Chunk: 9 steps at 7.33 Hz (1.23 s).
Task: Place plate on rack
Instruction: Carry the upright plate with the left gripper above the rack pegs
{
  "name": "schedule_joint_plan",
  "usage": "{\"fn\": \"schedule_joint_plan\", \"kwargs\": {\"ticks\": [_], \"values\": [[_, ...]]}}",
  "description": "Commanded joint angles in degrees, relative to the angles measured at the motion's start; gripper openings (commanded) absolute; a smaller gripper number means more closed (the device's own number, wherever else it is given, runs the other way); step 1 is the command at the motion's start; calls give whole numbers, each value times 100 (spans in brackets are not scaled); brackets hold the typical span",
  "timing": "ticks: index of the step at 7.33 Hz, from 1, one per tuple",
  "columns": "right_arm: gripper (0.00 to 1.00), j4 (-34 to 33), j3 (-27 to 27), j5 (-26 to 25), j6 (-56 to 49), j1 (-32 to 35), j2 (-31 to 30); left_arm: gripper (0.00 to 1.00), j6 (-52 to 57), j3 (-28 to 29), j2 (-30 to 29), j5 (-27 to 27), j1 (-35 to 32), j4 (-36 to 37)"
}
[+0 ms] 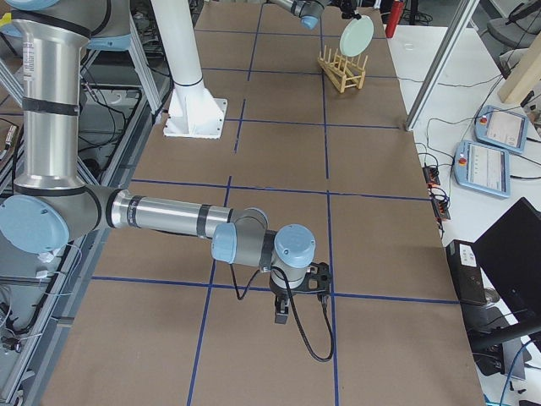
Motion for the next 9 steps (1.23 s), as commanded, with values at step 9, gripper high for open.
{"fn": "schedule_joint_plan", "kwargs": {"ticks": [9], "values": [[100, 7, 0, 0, 0, 0, 0, 0, 275, 329, -1, 336, 354, -7]]}}
